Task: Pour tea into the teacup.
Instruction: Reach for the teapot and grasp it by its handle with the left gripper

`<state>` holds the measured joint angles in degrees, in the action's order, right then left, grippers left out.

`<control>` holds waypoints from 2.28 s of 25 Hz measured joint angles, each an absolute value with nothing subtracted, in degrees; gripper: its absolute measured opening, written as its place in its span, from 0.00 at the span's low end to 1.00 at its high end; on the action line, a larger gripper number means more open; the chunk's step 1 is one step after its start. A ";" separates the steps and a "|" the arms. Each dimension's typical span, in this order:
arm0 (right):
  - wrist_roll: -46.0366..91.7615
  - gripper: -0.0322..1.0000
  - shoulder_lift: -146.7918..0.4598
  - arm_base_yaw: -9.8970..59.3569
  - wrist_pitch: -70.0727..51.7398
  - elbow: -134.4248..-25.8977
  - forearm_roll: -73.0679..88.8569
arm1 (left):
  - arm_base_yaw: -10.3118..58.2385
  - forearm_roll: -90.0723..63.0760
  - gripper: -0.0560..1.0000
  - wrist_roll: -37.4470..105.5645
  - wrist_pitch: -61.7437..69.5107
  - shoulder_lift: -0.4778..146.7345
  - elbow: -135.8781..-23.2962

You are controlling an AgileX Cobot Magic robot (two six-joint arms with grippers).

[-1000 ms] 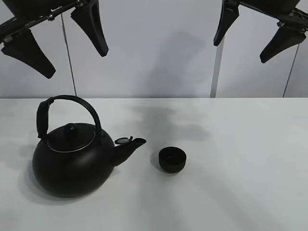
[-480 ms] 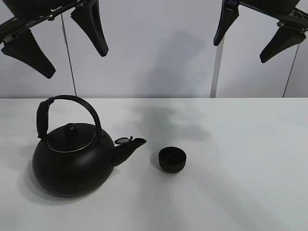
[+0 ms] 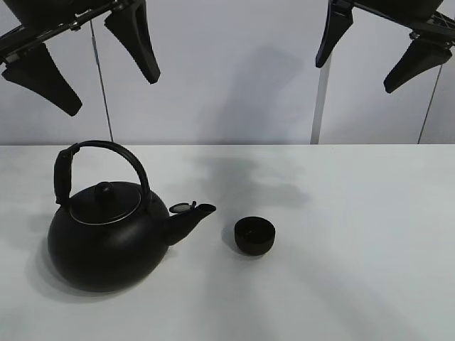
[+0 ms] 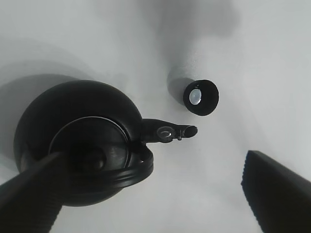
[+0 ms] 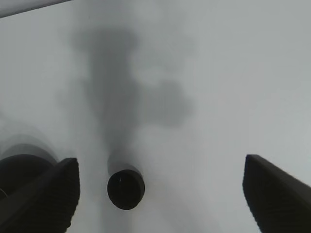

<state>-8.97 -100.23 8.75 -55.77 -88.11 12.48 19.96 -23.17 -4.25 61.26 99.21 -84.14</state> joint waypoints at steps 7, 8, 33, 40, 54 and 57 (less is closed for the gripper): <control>-8.97 0.64 -100.23 8.75 -55.77 -88.11 12.48 | 19.96 -23.17 0.71 -4.25 61.26 99.21 -84.14; -8.97 0.64 -100.23 8.75 -55.77 -88.11 12.48 | 19.96 -23.17 0.71 -4.25 61.26 99.21 -84.14; -8.97 0.64 -100.23 8.75 -55.63 -88.11 12.48 | 19.96 -23.17 0.71 -4.25 61.20 99.21 -84.14; -8.97 0.64 -100.23 8.75 -55.63 -88.11 12.49 | 19.96 -21.78 0.71 -2.50 61.44 99.21 -84.14; -8.97 0.64 -100.23 8.75 -54.64 -88.11 12.49 | 21.50 -5.38 0.71 3.18 42.02 88.29 -76.38; -8.97 0.64 -100.23 8.75 -52.66 -88.11 12.49 | 22.36 -3.02 0.71 3.29 26.99 82.25 -64.72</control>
<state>-8.97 -100.23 8.75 -52.66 -88.11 12.49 22.36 -3.02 3.29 26.99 82.25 -64.72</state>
